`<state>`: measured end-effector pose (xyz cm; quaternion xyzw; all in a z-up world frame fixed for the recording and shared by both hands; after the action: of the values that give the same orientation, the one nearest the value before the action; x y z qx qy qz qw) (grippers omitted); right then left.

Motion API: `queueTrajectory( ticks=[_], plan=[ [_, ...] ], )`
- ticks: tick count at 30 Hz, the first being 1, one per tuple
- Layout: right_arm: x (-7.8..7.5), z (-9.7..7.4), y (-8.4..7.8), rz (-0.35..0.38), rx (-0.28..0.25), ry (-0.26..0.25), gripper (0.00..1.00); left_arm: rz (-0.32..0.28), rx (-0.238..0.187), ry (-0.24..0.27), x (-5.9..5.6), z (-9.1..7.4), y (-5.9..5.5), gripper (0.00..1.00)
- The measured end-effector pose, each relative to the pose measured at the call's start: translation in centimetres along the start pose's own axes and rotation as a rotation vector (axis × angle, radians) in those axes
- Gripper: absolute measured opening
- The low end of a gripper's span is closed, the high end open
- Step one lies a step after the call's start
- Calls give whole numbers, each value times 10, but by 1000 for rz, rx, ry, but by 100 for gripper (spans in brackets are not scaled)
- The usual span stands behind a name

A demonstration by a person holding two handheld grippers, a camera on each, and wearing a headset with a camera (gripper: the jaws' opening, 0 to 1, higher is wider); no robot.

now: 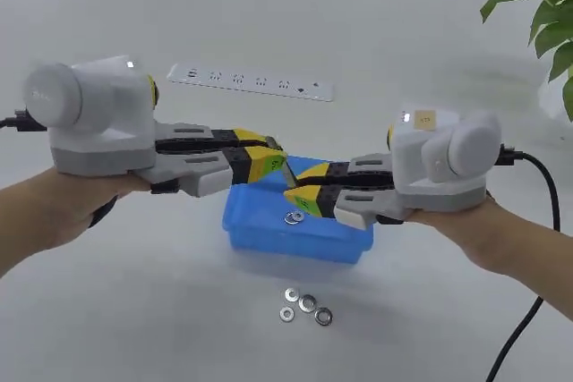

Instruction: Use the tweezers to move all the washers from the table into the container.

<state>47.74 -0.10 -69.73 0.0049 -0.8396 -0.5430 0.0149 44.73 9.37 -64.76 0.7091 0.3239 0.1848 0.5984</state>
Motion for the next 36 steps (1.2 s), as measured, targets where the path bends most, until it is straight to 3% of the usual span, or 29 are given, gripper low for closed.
queueTrajectory(
  ticks=[11, 13, 15, 25, 36],
  plan=[
    [2, -2, 3, -16, 13, 5, 8, 84, 20, -24, -8, 2, 6, 7],
    [3, -1, 3, -10, 12, 9, 9, 125, 19, -2, -5, 1, 8, 4],
    [4, -1, 5, -11, 10, 16, 9, 131, 14, -36, -9, 0, 9, 4],
    [7, -1, 11, -18, 14, 15, 10, 150, 12, -33, -9, -2, 13, 4],
    [5, -8, 12, -8, 57, -30, 13, 201, -4, -18, -15, -3, 26, 4]
  ],
)
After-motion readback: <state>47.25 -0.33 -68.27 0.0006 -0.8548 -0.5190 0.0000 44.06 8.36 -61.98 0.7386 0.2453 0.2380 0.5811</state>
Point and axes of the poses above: the centre of the closed fingertips' face, and the gripper's own axes: z roughly forward along the fingers, x roughly to its left, y roughly out of its top, the point moved 6 cm from there along -z, roughly backward along the fingers, and after that the axes turned 5 degrees about y, right-handed, at the moved point
